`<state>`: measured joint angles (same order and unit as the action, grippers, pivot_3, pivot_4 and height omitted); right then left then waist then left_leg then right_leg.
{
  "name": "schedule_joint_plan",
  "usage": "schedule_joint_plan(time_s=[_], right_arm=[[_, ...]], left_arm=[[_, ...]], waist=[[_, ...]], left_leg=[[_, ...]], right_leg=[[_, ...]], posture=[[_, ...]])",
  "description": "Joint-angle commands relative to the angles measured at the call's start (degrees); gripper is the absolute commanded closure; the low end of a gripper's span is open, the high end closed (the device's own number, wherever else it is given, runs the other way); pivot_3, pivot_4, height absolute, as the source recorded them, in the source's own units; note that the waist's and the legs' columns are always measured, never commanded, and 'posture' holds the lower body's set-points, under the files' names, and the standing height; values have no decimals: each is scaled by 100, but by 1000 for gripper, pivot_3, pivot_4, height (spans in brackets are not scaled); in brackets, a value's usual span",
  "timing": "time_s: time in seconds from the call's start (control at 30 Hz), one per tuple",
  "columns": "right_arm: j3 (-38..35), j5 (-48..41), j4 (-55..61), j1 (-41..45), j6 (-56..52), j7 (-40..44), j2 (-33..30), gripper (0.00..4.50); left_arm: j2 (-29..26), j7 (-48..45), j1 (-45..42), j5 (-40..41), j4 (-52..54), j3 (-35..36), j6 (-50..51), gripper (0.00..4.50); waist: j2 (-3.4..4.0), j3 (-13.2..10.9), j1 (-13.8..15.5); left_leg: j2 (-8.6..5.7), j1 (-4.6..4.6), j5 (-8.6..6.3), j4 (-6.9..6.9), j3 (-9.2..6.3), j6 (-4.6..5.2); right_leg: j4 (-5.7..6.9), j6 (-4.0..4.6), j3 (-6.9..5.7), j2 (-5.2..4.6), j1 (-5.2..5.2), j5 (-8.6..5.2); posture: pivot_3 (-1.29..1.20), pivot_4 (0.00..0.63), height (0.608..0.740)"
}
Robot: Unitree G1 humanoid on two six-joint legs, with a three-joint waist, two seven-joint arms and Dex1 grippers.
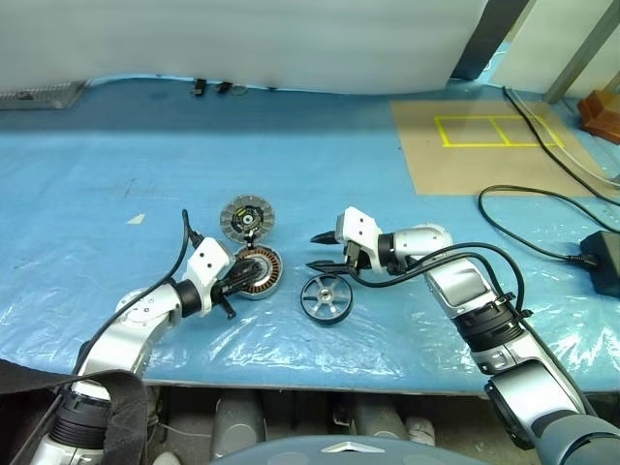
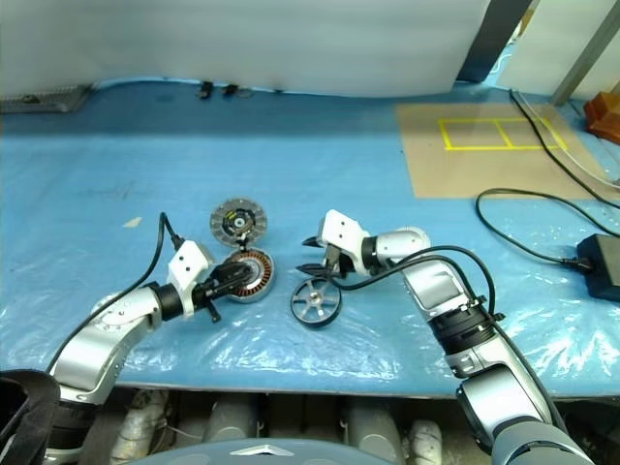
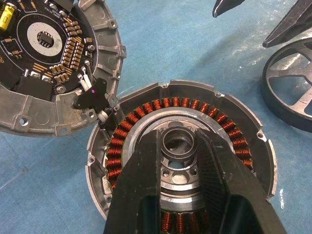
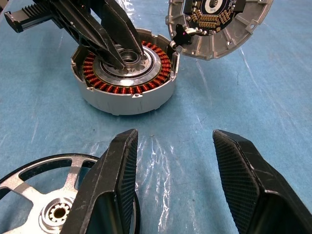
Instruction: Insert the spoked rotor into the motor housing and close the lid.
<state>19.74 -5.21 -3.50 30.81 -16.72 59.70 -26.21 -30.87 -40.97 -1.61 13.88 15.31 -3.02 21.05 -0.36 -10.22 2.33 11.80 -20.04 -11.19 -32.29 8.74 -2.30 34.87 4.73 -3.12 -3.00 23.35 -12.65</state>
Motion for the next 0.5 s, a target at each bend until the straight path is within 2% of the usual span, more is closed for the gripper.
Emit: schedule_joint_plan(time_s=[0.03, 0.5], right_arm=[[-40, 10, 81, 120, 105, -6, 29, 2009], [-37, 29, 28, 147, 156, 20, 35, 2009]], left_arm=[[-146, -6, 147, -44, 6, 54, 115, 3803], [-164, 60, 221, 26, 45, 117, 251, 3803]], waist=[[0, 0, -5], [1, 1, -11]], left_leg=[[0, 0, 0, 0, 0, 0], [1, 0, 0, 1, 1, 0]], right_leg=[[0, 0, 0, 0, 0, 0], [0, 0, 0, 1, -1, 0]], posture=[[0, 150, 740], [0, 150, 740]])
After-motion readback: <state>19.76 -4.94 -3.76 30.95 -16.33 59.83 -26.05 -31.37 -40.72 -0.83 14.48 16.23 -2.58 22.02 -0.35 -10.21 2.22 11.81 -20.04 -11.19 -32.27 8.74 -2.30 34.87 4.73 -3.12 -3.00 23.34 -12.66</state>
